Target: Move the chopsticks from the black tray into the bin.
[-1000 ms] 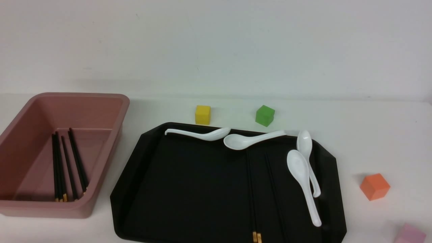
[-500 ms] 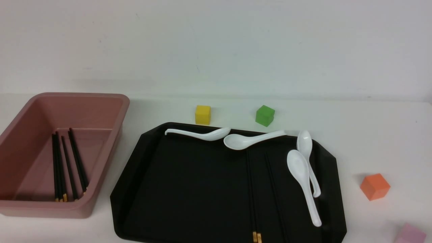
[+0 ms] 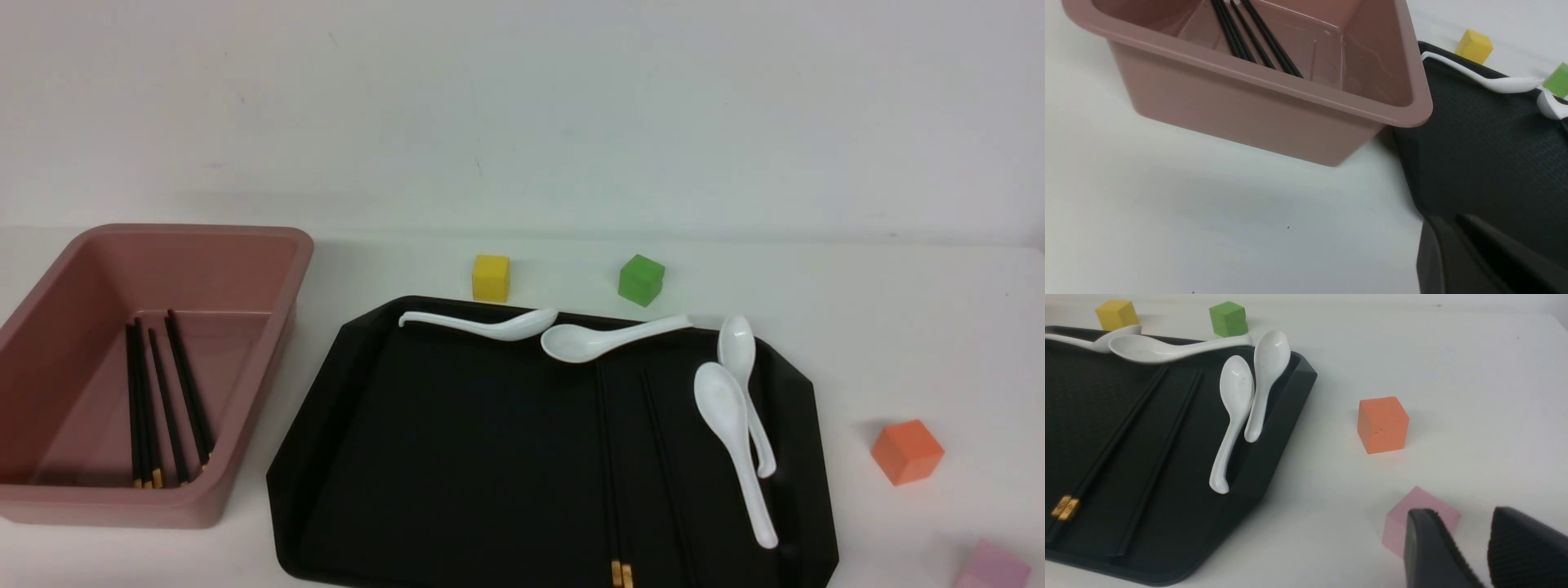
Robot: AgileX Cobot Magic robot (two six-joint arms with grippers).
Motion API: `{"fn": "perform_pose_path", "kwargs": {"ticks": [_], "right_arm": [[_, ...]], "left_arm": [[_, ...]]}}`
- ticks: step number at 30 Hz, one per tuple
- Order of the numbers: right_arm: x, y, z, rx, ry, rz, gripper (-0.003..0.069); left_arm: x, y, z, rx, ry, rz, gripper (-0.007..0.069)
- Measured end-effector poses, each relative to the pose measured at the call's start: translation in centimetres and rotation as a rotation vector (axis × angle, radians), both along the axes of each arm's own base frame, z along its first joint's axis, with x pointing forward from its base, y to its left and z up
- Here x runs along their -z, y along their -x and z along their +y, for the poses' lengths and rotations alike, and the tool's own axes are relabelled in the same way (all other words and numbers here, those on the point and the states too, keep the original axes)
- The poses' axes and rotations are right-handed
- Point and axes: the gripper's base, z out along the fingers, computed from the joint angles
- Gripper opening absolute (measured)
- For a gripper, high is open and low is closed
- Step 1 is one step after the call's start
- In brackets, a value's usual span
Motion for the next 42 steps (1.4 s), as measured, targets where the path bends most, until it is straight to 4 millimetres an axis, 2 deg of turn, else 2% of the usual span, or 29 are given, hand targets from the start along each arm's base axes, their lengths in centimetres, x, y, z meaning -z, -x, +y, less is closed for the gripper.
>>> {"fn": "perform_pose_path", "kwargs": {"ticks": [42], "right_arm": [[0.0,0.0,0.0,0.0,0.0,0.0,0.0239]], "left_arm": [[0.02,0.01,0.0,0.0,0.0,0.002,0.0061]]}}
